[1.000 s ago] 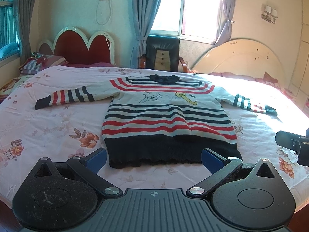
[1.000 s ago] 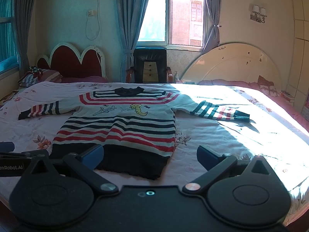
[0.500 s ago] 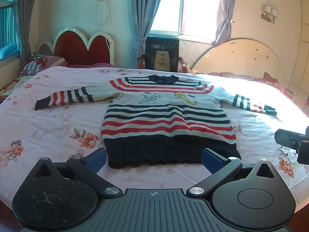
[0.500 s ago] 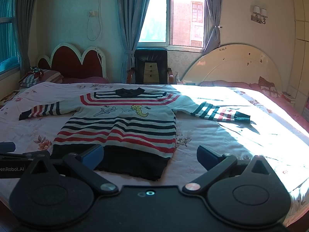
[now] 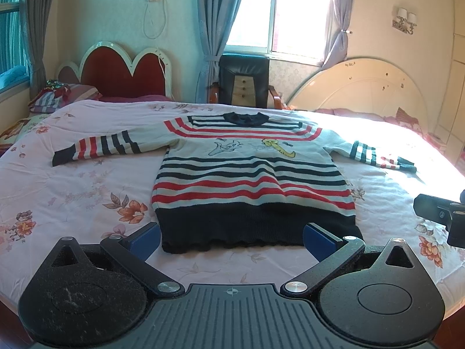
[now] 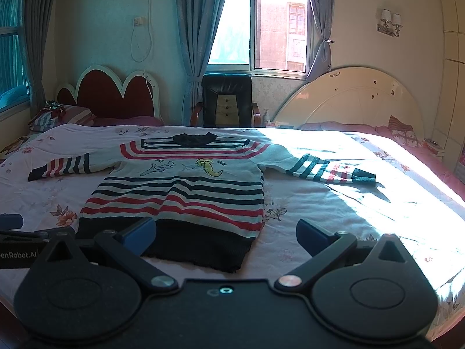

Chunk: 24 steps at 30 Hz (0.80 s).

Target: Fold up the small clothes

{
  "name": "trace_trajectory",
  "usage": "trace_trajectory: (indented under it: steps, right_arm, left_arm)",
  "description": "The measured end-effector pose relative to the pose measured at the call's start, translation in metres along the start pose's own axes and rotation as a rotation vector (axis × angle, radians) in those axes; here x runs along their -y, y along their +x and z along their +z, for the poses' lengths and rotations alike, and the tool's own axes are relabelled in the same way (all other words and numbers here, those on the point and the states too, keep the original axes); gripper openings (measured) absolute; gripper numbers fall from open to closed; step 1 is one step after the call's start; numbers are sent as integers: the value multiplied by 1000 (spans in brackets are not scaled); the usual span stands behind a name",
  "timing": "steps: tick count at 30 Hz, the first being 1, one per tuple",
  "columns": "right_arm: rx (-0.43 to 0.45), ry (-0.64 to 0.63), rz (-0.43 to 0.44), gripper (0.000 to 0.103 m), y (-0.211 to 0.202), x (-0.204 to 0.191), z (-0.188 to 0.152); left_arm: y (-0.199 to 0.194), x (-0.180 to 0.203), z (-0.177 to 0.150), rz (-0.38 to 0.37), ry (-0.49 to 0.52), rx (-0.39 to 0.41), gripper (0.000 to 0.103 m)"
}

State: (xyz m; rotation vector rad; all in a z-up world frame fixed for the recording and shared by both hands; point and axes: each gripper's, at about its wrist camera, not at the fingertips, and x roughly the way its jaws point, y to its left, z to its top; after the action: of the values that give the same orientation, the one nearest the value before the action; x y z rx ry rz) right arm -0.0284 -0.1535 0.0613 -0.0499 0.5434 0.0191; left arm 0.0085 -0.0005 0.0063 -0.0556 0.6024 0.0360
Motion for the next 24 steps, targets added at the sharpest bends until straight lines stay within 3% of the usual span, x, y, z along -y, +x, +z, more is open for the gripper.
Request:
trace_trajectory:
  steps: [24]
  right_arm:
    - [-6,-5,-1,102,5,-3,-4]
  left_arm:
    - [4,-4,0,2,-16,-19,103]
